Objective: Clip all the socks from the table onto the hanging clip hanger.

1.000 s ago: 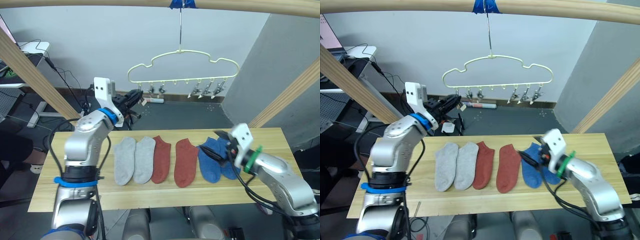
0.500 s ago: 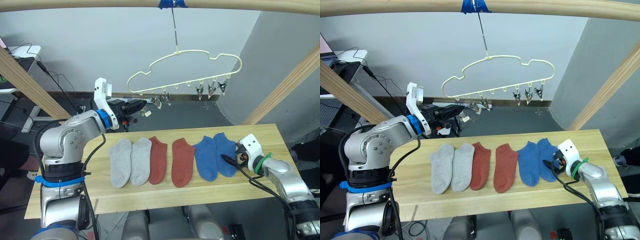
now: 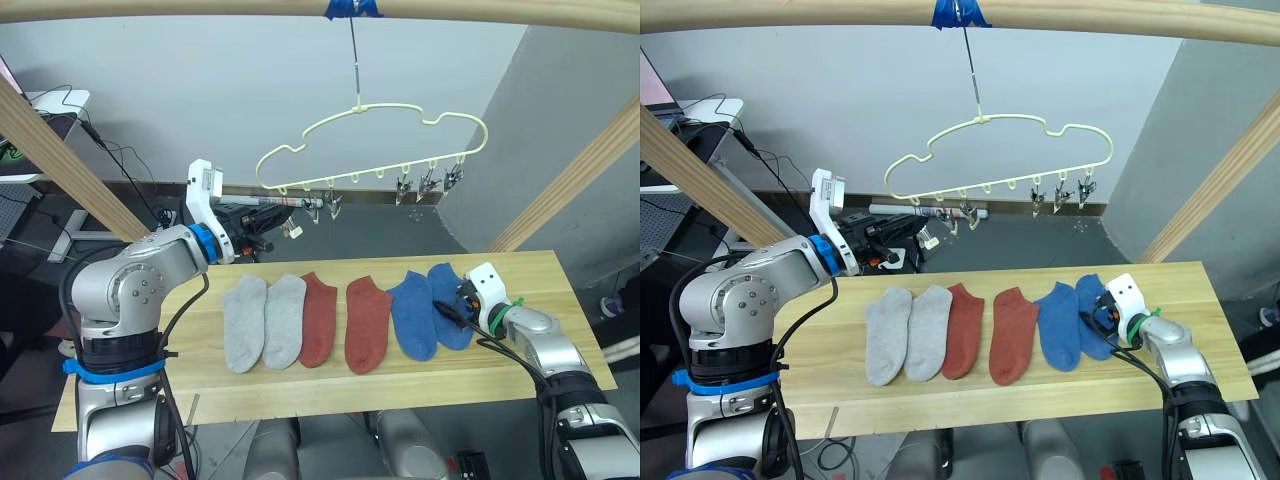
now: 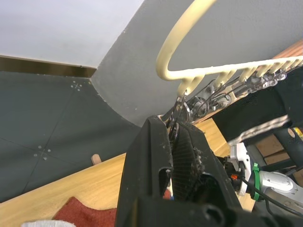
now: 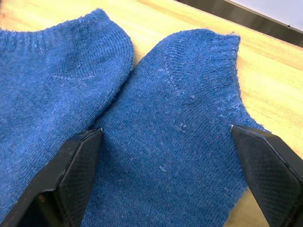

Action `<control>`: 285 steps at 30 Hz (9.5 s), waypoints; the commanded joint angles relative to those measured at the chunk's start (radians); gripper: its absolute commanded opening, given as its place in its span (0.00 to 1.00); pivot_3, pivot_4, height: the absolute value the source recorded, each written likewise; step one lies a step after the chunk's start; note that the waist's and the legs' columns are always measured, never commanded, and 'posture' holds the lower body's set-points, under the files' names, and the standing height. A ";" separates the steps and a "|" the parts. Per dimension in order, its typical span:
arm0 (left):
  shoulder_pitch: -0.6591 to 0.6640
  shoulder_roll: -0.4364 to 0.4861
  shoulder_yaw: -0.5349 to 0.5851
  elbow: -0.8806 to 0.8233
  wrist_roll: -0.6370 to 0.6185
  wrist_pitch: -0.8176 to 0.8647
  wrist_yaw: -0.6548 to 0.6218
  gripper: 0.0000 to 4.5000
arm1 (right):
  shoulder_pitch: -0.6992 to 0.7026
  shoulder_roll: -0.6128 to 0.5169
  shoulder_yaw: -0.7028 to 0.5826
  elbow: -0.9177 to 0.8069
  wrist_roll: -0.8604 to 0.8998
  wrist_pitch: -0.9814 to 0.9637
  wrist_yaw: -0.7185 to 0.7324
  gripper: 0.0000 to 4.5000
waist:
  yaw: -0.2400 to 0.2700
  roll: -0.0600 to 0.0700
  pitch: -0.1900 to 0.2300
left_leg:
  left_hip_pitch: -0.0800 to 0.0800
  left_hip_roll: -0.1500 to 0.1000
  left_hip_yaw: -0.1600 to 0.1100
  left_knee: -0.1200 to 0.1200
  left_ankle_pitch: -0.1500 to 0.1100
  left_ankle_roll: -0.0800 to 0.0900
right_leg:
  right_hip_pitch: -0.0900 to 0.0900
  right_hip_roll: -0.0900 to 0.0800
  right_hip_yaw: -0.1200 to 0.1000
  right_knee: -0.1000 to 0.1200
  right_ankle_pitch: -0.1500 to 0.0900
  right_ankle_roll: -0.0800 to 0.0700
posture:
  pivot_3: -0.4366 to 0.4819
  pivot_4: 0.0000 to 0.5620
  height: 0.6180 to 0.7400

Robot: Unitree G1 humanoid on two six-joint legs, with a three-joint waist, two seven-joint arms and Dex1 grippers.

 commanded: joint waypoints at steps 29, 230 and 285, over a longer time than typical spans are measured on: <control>-0.133 -0.160 0.287 0.127 -0.362 0.287 0.318 0.02 | 0.196 -0.078 0.026 -1.163 0.315 0.611 0.039 0.01 | 0.017 -0.001 -0.002 | -0.001 0.000 -0.004 0.014 0.000 0.000 | 0.000 0.001 -0.001 0.011 0.001 0.002 | 0.36 0.40 1.00; 0.136 -0.313 -0.245 0.148 0.624 -0.955 0.205 0.23 | 0.085 -0.008 -0.120 -1.165 0.517 0.535 -0.020 1.00 | 0.008 -0.004 -0.004 | -0.002 0.000 -0.001 0.015 0.007 0.001 | 0.000 0.002 0.001 0.012 0.009 0.001 | 0.29 0.40 1.00; -0.079 -0.331 -0.208 0.506 0.691 -1.179 0.319 0.48 | 0.000 -0.002 -0.104 -1.214 0.588 0.561 -0.073 1.00 | -0.015 -0.004 -0.004 | -0.003 0.000 -0.001 0.013 0.007 0.001 | -0.001 0.002 0.001 0.008 0.009 0.002 | 0.27 0.39 1.00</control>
